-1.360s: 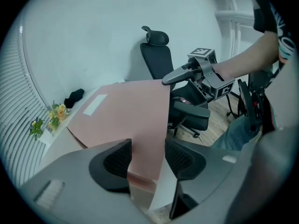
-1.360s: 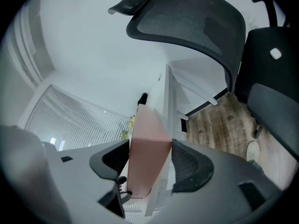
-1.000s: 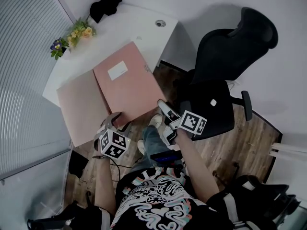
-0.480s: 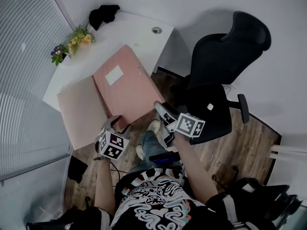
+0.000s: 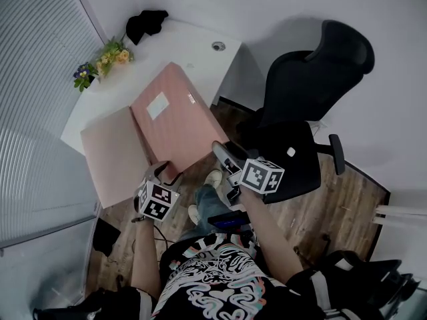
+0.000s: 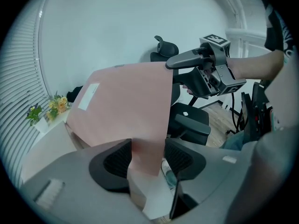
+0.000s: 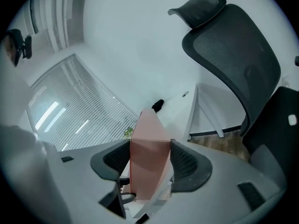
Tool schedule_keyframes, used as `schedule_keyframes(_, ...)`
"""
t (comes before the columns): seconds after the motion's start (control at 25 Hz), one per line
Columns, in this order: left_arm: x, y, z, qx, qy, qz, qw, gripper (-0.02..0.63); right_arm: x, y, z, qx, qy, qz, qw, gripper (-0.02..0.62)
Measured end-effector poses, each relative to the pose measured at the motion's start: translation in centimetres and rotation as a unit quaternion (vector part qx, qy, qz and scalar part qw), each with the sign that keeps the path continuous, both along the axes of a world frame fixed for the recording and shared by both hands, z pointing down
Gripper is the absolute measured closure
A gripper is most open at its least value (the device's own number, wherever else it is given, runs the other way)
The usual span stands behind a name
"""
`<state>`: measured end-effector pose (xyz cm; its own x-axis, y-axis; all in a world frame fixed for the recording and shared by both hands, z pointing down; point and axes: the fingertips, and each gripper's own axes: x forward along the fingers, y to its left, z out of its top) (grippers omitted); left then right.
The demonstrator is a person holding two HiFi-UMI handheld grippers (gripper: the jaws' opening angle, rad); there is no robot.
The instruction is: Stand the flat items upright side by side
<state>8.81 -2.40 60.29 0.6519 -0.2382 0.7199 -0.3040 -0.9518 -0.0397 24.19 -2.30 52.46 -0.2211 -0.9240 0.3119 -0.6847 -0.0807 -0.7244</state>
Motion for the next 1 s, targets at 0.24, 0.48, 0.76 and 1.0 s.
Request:
schedule_keyframes(0.24,0.3,-0.1,0.0,-0.007,0.004,-0.002,1.0000,0.385,-0.4,-0.4,-1.4,0.001,0.041,-0.014,0.999,0.330)
schedule_keyframes(0.48,0.7,0.0,-0.1,-0.014,0.012,-0.010,0.9998,0.385,-1.2,-0.6,-2.9,0.005,0.094,-0.032,0.995,0.330)
schedule_keyframes(0.76,1.2,-0.3,0.1,-0.024,0.021,-0.019,0.9993,0.385,-2.0,-1.1,-4.2,0.009,0.143,-0.049,0.989,0.330)
schedule_keyframes(1.0,1.7,-0.6,0.5,-0.037,0.022,-0.022,0.9988,0.383,-3.3,-1.7,-5.6,0.019,0.202,-0.076,0.976,0.331)
